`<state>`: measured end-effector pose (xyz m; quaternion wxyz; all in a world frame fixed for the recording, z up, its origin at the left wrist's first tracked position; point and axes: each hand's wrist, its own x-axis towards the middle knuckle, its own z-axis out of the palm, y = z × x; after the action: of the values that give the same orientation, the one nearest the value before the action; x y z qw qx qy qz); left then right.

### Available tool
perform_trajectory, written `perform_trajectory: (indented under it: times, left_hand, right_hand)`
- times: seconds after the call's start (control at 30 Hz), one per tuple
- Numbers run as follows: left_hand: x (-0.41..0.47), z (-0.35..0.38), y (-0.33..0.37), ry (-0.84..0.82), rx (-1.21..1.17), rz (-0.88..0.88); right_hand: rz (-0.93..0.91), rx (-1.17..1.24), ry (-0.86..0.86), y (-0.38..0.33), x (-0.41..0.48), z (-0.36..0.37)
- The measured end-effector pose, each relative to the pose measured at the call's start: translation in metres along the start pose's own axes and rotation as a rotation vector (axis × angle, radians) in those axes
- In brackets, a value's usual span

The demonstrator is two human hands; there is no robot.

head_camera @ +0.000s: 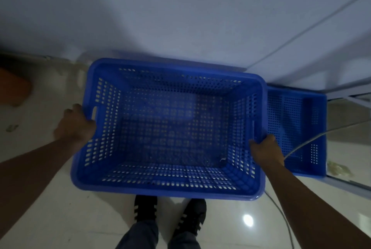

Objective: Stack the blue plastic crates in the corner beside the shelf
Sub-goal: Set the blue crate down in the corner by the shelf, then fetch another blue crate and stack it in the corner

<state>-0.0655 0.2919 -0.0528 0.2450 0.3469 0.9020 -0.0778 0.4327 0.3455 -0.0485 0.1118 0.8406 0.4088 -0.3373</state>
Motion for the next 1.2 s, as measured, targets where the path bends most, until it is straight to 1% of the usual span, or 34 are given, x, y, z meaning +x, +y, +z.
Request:
perform_trajectory:
  times: [0.17,0.3,0.37,0.47,0.53,0.6,0.67,0.77,0.83,0.93,1.03,1.2]
  left_hand:
    - [-0.034,-0.044,0.038,0.0,-0.029,0.175]
    - [-0.06,-0.092,0.064,0.017,-0.071,0.248]
    - [-0.077,-0.114,0.066,0.023,-0.127,0.288]
    - [-0.114,-0.152,0.06,-0.032,-0.177,0.373]
    - [-0.147,-0.183,0.056,-0.07,-0.107,0.45]
    - [-0.189,-0.216,0.055,-0.056,0.014,0.503]
    - [-0.242,-0.252,0.057,-0.013,0.058,0.53]
    - [-0.32,-0.31,0.062,0.122,0.07,0.617]
    - [-0.373,-0.35,0.065,0.199,0.045,0.665]
    - [-0.443,-0.408,0.062,0.292,0.091,0.711]
    - [-0.504,-0.46,0.046,0.388,0.134,0.729]
    - [-0.595,-0.515,0.003,0.491,0.085,0.764]
  right_hand:
    - [-0.155,-0.007,-0.026,-0.039,-0.045,-0.03]
    - [-0.277,0.001,-0.019,-0.068,-0.085,-0.063]
    - [-0.345,-0.008,-0.015,-0.076,-0.111,-0.084]
    - [-0.45,-0.042,0.008,-0.08,-0.158,-0.124]
    - [-0.522,-0.062,-0.001,-0.08,-0.192,-0.155]
    - [-0.582,-0.061,-0.008,-0.078,-0.231,-0.188]
    - [-0.651,-0.054,0.02,-0.073,-0.274,-0.224]
    - [-0.744,-0.087,0.092,-0.065,-0.344,-0.28]
    - [-0.779,-0.132,0.154,-0.059,-0.39,-0.318]
    - [-0.819,-0.134,0.24,-0.048,-0.457,-0.365]
    - [-0.864,-0.129,0.332,-0.029,-0.523,-0.399]
    - [-0.895,-0.128,0.471,0.013,-0.629,-0.437]
